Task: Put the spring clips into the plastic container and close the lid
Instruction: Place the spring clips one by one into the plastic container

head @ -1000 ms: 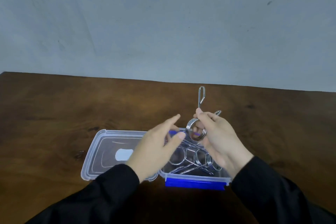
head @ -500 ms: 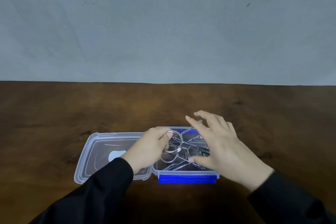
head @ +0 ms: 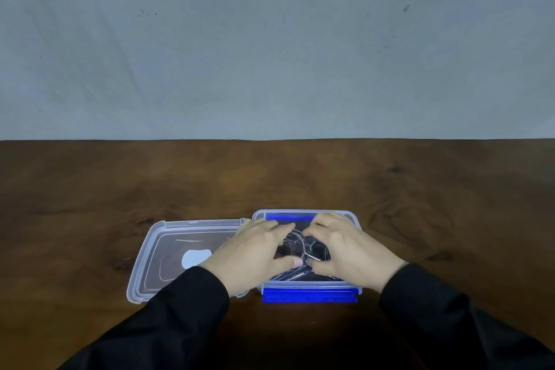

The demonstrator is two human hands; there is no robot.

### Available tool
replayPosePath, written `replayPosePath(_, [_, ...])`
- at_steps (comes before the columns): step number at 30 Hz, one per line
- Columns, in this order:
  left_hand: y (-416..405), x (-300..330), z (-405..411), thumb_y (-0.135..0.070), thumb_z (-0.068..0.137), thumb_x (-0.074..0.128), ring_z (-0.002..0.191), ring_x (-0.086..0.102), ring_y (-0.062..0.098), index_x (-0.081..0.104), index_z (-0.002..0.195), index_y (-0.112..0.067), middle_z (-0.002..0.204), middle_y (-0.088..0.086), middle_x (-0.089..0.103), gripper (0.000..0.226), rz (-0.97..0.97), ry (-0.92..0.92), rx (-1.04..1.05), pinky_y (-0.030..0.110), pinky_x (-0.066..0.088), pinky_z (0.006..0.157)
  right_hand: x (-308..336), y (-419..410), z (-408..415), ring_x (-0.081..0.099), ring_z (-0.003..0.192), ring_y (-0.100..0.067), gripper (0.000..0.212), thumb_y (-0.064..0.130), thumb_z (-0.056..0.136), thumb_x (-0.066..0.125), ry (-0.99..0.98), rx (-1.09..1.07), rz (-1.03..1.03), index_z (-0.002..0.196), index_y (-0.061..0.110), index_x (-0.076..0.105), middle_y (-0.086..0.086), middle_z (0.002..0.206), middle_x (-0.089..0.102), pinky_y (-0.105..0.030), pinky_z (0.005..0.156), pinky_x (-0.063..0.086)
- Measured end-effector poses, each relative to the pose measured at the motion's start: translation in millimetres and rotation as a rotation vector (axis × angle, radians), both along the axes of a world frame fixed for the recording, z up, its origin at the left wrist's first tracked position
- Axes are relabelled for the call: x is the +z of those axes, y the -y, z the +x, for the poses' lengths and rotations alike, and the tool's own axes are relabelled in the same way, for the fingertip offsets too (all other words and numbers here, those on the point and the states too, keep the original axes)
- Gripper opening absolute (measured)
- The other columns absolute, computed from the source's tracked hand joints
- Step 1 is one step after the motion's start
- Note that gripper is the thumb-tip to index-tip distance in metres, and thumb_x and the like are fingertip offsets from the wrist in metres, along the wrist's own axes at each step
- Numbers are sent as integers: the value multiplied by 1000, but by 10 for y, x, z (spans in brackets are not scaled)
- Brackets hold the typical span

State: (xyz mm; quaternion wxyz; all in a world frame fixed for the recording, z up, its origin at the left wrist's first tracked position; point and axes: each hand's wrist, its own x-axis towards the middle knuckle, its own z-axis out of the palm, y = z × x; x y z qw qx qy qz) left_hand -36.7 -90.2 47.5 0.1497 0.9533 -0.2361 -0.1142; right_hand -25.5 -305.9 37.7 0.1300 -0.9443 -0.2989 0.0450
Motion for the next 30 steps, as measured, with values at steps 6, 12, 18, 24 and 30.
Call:
replayPosePath(6, [-10, -110, 57, -57, 84, 61, 111, 45, 20, 47, 138, -23, 118, -2, 61, 65, 139, 220, -79, 37, 30, 101, -58, -43, 14, 45, 110, -8, 51, 49, 85, 72, -30, -7, 17, 129, 27, 59, 9, 119, 54, -32, 97, 46])
replayPosePath(12, [-36, -200, 63, -53, 83, 63, 110, 42, 20, 56, 130, -22, 116, -4, 56, 56, 217, 300, -48, 42, 31, 94, -46, -18, 22, 43, 119, -9, 66, 63, 83, 68, -39, 8, -4, 138, 29, 54, 10, 128, 52, -32, 103, 43])
replayPosePath(18, [-112, -220, 68, -56, 88, 58, 113, 41, 18, 54, 136, -22, 121, -4, 55, 59, 205, 260, -37, 41, 30, 96, -47, 30, -5, 42, 128, -11, 69, 63, 86, 62, -23, 40, -47, 143, 26, 53, 8, 137, 53, -36, 110, 38])
replayPosePath(24, [-202, -161, -11, -50, 94, 49, 112, 47, 15, 59, 132, -21, 120, -7, 57, 49, -54, 348, -10, 35, 34, 94, -22, 43, -66, 45, 124, -7, 60, 62, 90, 53, 13, -1, 44, 137, 26, 59, 11, 133, 56, -30, 106, 42])
replayPosePath(30, [-653, -410, -395, -47, 94, 39, 85, 53, 5, 63, 90, -29, 91, -15, 57, 29, -259, 444, 286, 28, 51, 77, -56, 10, -313, 57, 86, -8, 27, 40, 98, 54, 172, -91, 254, 91, 21, 72, 9, 90, 64, -31, 79, 54])
